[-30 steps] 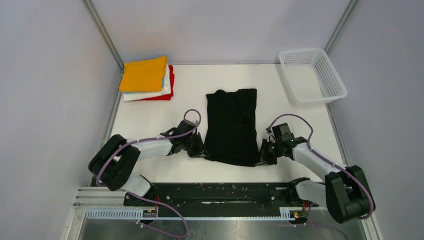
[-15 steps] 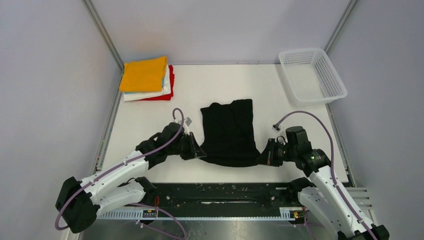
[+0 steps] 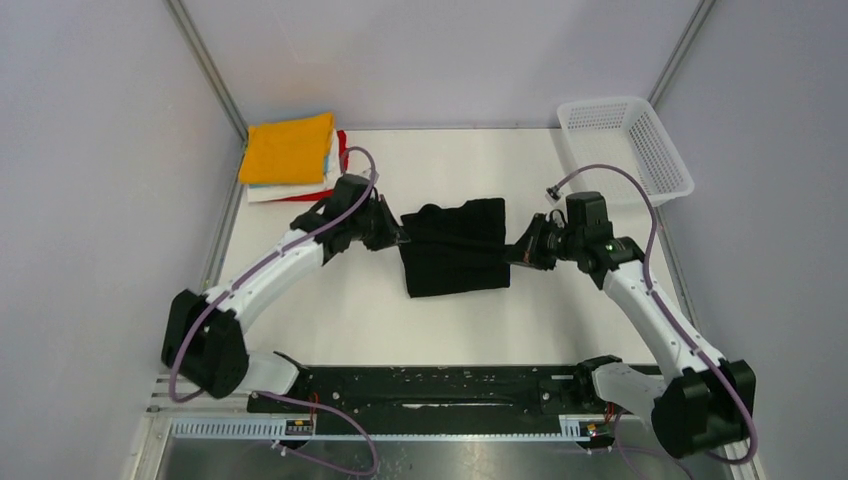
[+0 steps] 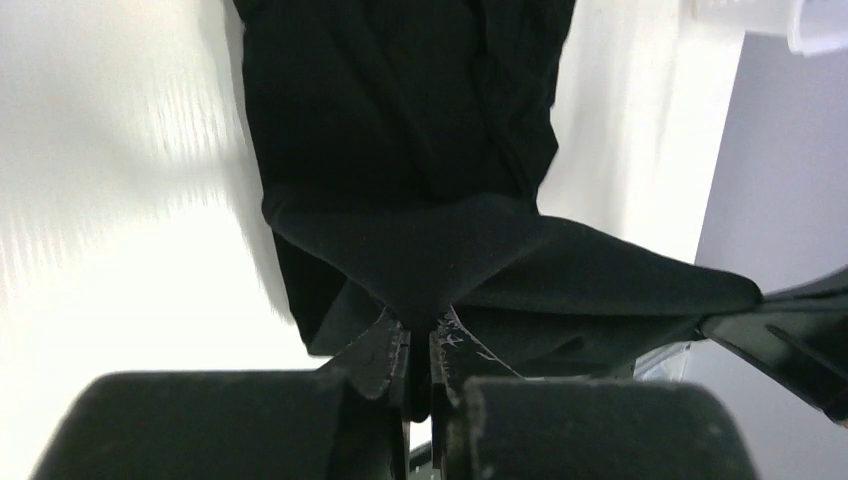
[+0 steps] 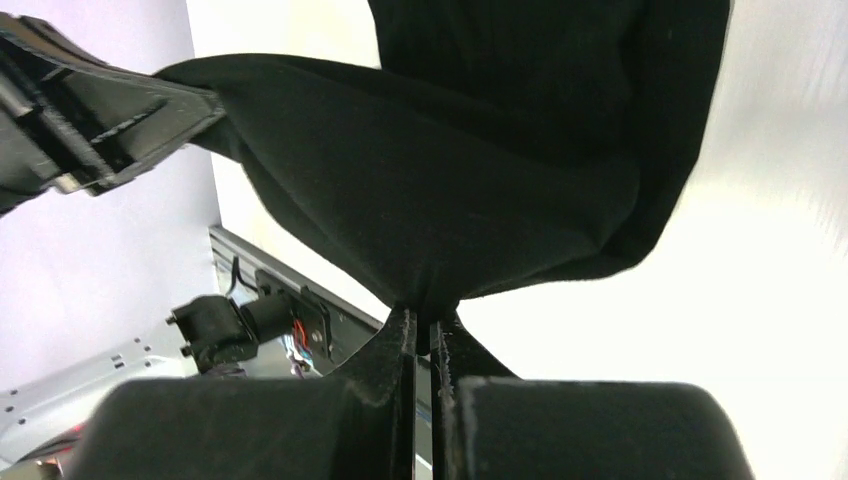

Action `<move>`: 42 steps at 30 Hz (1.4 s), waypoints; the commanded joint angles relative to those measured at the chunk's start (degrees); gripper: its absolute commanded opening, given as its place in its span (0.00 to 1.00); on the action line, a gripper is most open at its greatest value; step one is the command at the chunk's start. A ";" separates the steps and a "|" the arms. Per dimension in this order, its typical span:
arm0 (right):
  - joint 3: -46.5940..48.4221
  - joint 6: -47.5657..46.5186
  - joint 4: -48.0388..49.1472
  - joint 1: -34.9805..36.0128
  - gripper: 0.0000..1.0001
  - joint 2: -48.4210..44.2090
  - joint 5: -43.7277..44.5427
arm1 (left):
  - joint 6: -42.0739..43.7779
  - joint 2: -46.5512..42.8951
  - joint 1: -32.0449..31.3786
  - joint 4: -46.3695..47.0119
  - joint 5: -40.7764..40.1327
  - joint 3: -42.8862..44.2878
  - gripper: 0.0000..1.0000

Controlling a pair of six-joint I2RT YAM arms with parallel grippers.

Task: Fold and stack the t-shirts
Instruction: Fold the long partially folded tshirt into a neat square

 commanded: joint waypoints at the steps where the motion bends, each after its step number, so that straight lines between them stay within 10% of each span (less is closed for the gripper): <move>1: 6.85 0.41 5.63 -2.52 0.00 6.19 -0.83 | 3.66 9.25 4.12 1.68 2.28 7.06 0.00; 22: 36.08 -1.16 13.56 -6.75 0.00 48.70 -1.63 | 5.82 45.59 13.64 0.93 8.05 36.77 0.06; 27: 50.14 -2.56 9.92 -7.27 0.27 61.48 -0.55 | 5.29 53.70 14.90 -1.62 6.81 48.76 0.39; 31: 58.56 -3.65 4.26 -7.32 0.95 64.69 -0.11 | 6.64 53.16 14.93 -2.43 10.82 53.94 0.76; 33: 56.45 -5.20 4.17 -7.25 0.99 61.59 1.46 | 6.81 50.19 14.63 -1.51 11.44 52.22 0.98; 42: 29.27 -3.91 14.90 -4.93 0.99 41.29 -2.24 | 7.61 36.97 9.19 3.66 9.27 37.73 0.99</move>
